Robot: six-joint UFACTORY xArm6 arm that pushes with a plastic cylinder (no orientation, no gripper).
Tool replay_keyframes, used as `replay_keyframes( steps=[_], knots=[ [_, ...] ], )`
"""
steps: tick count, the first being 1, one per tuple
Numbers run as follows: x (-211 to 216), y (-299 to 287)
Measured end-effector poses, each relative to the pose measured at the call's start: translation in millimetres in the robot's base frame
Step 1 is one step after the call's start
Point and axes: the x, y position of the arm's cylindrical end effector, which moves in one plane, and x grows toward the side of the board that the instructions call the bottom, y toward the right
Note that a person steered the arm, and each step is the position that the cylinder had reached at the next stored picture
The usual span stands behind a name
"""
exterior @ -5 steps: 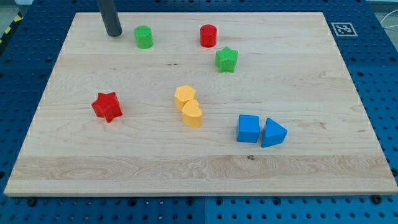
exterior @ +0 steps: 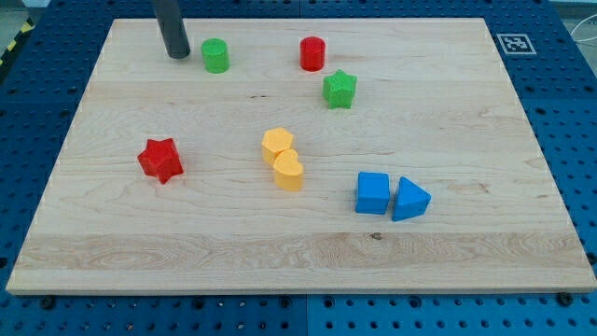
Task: Slide the green circle a bit right
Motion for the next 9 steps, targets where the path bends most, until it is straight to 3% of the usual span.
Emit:
replay_keyframes(
  steps=[9],
  knots=[
    [18,22]
  ],
)
